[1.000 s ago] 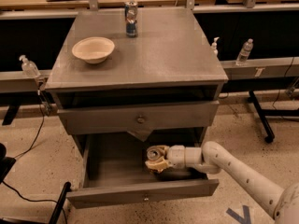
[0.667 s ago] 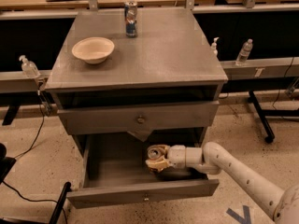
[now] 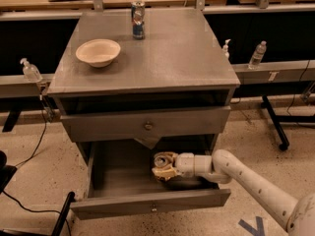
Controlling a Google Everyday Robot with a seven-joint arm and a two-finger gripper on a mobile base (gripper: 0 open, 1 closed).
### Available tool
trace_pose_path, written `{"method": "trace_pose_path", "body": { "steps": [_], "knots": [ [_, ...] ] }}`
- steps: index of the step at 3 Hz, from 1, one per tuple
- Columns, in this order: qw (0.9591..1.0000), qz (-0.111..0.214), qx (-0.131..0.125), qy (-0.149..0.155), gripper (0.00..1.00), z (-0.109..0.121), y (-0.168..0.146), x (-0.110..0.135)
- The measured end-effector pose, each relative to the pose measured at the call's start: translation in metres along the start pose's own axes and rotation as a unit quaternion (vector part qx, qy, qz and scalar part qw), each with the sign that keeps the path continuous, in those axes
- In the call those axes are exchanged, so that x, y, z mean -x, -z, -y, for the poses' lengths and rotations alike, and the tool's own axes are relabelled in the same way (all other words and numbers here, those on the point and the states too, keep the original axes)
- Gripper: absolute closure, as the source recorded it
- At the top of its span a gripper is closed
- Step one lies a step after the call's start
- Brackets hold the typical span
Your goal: Place orange can into middle drawer
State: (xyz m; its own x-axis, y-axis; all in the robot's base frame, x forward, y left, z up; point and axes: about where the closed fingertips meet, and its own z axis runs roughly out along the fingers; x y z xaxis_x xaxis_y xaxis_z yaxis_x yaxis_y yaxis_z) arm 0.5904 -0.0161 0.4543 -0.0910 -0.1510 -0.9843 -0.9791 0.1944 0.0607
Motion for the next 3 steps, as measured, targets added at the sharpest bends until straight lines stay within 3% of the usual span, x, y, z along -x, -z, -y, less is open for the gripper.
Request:
{"method": "trace_pose_path", "body": {
  "steps": [1, 2, 3],
  "knots": [
    [1.0000, 0.001, 0.002, 0.000, 0.17, -0.0011, -0.0025, 0.0003],
    [1.0000, 0.001, 0.005, 0.000, 0.00, -0.0023, -0.0053, 0.0007],
    [1.0000, 0.001, 0.005, 0.000, 0.00, -0.0024, -0.0054, 0.0007]
  ]
}}
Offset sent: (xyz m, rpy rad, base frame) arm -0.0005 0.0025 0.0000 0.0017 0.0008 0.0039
